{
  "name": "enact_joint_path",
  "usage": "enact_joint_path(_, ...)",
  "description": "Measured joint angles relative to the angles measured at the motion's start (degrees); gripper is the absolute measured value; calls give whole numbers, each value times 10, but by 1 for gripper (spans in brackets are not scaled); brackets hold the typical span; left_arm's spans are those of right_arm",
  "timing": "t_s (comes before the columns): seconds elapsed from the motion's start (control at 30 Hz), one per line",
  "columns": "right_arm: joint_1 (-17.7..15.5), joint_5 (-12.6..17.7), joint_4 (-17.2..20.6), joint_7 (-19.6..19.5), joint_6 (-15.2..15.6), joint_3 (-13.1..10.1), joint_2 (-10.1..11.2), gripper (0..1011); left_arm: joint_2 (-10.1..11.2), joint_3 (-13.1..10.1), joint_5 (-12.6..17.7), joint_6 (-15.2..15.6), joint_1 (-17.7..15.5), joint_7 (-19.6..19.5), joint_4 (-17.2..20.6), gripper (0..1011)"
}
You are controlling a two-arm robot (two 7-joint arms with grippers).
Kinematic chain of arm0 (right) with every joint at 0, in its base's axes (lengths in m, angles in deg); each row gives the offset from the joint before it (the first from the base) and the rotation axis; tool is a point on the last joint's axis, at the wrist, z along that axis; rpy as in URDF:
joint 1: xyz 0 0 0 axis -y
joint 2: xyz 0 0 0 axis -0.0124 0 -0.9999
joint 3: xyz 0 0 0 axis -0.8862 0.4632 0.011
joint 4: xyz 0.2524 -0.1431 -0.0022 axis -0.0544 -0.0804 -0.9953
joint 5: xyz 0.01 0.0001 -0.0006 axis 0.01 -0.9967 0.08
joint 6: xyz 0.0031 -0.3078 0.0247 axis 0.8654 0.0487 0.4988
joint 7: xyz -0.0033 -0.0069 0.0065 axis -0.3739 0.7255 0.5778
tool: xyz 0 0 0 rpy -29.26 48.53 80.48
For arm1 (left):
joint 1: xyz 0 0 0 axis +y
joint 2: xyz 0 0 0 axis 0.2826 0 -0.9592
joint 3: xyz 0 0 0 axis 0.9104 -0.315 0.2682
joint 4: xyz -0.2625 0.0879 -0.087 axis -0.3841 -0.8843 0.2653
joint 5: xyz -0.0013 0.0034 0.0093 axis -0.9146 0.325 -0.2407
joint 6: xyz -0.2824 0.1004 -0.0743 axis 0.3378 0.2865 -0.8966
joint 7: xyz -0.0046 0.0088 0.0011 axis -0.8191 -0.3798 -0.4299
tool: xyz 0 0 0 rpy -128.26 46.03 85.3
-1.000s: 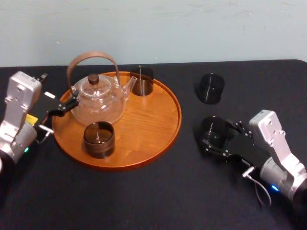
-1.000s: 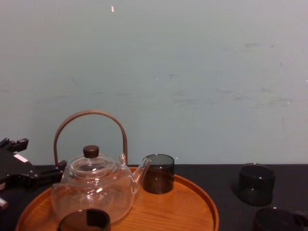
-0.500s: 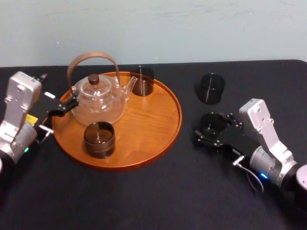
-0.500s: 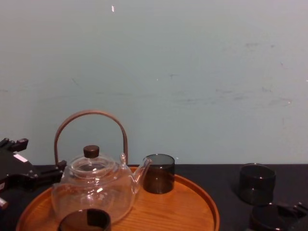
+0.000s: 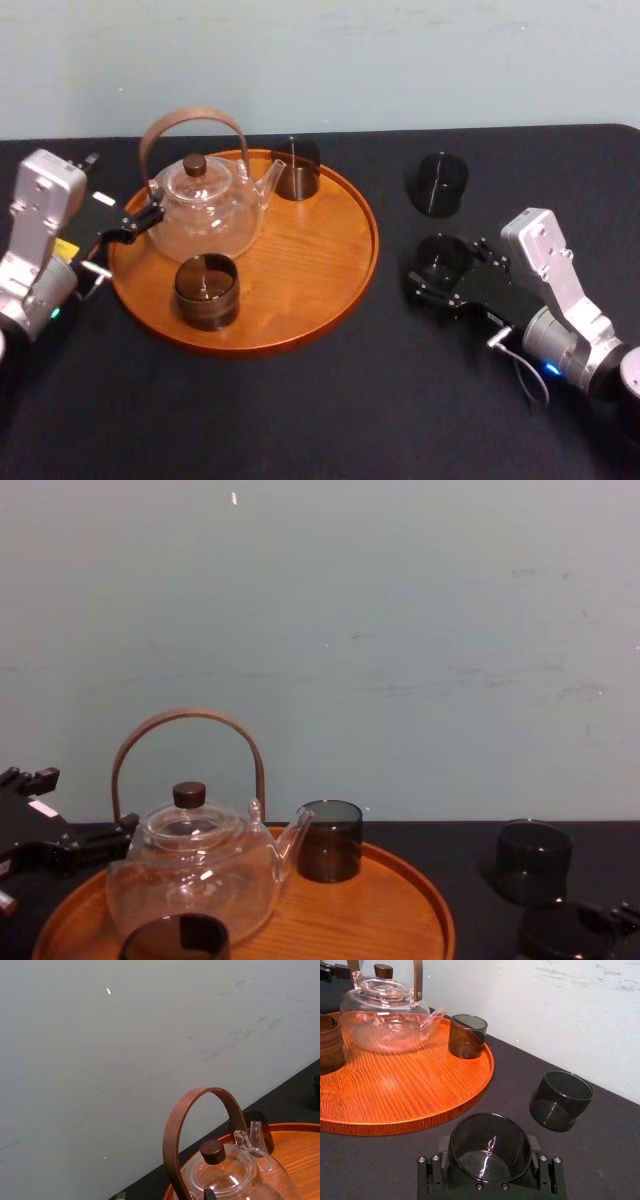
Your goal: Pick up the glass from the table and place it on the tray.
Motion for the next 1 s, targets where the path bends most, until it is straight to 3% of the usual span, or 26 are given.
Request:
enact_joint_path(0.4,-2,14,6,26,0,-12,-4,927,0,0,0,0,0,0,0,1009)
enact_joint_path(0.67,2,20,51,41,30,-19,-5,927,0,0,0,0,0,0,0,1010)
enact_joint_path(1.0,36,-4,79,43,57,5,-17,927,0,0,0,0,0,0,0,1009)
